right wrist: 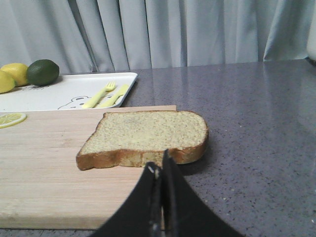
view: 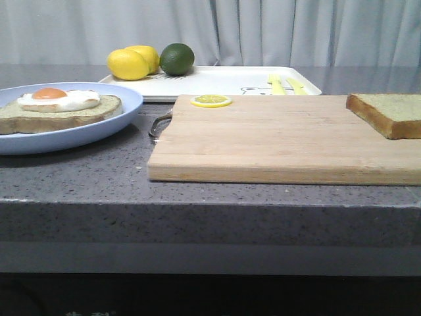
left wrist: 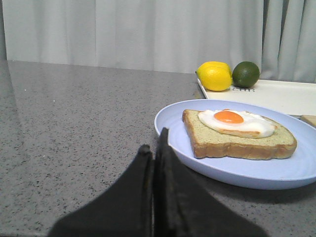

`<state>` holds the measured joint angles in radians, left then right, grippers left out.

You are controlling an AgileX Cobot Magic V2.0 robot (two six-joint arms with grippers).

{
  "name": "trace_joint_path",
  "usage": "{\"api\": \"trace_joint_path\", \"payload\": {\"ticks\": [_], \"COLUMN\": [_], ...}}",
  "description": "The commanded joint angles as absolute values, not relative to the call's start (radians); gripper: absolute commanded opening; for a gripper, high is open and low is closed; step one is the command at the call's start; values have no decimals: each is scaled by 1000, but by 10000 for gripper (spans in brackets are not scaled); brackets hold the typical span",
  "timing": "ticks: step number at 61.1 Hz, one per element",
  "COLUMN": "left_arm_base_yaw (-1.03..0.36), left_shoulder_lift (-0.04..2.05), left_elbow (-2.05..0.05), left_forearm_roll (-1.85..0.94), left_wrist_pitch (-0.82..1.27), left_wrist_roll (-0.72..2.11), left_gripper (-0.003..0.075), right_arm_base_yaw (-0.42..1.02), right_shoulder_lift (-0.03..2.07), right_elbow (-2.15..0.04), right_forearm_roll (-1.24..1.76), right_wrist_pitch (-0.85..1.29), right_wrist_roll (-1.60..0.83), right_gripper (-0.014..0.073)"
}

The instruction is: Place bread and move sandwich to tray

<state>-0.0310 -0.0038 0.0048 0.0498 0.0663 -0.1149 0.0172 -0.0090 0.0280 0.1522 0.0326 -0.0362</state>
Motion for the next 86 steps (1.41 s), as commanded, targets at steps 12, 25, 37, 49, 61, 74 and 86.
{"api": "trace_joint_path", "payload": {"ticks": [12,25,37,49,61,74,86], "left_arm_base_yaw": [-31,-31,-31,-31,-31,-31,-31], "left_shoulder_lift": [-25,-25,-25,-25,-25,57,236], "left_elbow": [6,6,6,6,-75,-367,-657], "left_forearm_roll": [48,48,48,48,-12,-12,-12], "left_wrist_pitch": [-15,-15,-15,-42,-19,172,380], "left_wrist_roll": [-115,-115,-115,-115,-119,-119,-114], "left_gripper": [-20,-20,-20,-20,-20,-20,-20], "right_arm_base_yaw": [12,12,12,12,12,12,12], "right_shoulder_lift": [-28,-28,-28,-28,-28,22,197], "right_elbow": [25,25,25,24,-86,-353,-585], "right_forearm_roll": [151,151,149,151,168,149,134], "right_wrist_pitch": [-51,-51,-134,-161,-40,159,350], "right_wrist_roll": [-38,-38,-41,-41,-41,-41,-41], "right_gripper": [-66,-66,-66,-66,-66,-66,-66]}}
